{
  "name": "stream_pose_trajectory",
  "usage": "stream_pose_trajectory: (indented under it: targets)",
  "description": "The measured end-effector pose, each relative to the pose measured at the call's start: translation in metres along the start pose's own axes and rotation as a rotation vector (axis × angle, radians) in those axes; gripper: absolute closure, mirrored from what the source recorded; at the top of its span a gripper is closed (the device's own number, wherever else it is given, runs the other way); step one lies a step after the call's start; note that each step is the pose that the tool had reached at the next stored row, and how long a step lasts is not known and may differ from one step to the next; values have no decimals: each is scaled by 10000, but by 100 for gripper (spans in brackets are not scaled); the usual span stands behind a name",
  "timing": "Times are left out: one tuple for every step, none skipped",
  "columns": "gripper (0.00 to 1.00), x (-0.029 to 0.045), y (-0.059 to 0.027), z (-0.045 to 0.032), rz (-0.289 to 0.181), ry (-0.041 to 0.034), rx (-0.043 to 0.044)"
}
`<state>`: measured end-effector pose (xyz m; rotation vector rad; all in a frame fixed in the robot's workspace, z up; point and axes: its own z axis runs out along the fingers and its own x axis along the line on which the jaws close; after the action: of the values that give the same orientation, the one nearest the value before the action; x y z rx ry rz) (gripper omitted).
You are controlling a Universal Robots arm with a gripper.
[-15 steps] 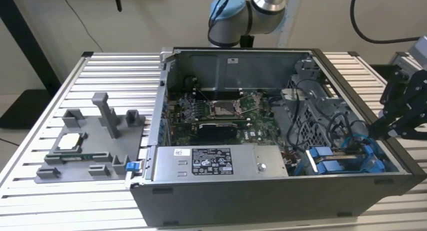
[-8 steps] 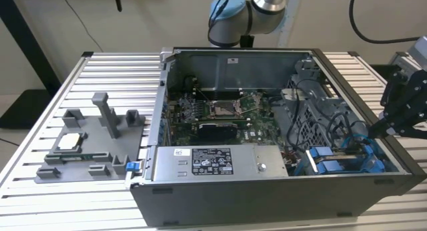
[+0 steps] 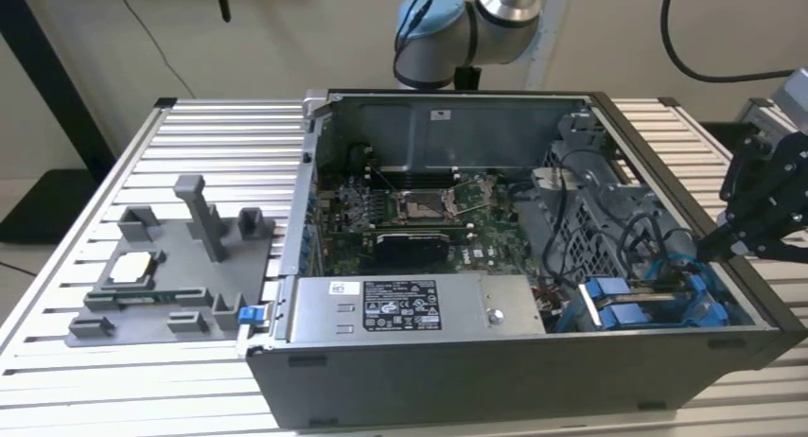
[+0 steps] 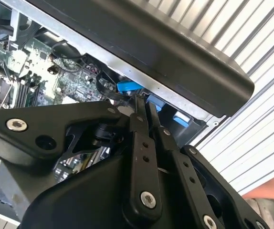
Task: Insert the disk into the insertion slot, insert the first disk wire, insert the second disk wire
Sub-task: 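Insert the second disk wire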
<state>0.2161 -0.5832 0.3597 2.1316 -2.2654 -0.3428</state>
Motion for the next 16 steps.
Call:
stream_pose_trajectory:
  targets:
    - [100,0,0,0,0,-1,0]
    - [100,0,0,0,0,0,0]
    - [100,0,0,0,-1,0,0]
    - [100,0,0,0,-1,0,0]
    - [100,0,4,0,-1,0,0]
    - [100,0,11,-5,1,1,1]
    - [100,-1,23,-13,1,2,1]
    - [100,-2,39,-23,0,-2,0]
    - [100,-3,59,-36,1,-7,-1]
    - [100,-4,80,-52,1,-13,-3]
    - [100,-6,102,-67,0,-23,-5]
    - [100,-7,125,-81,-1,-30,-7]
    - [100,-10,146,-92,-1,-34,-7]
    - [100,-13,168,-103,0,-35,-8]
    - [100,-16,188,-113,1,-35,-9]
    - [100,-19,208,-123,1,-36,-10]
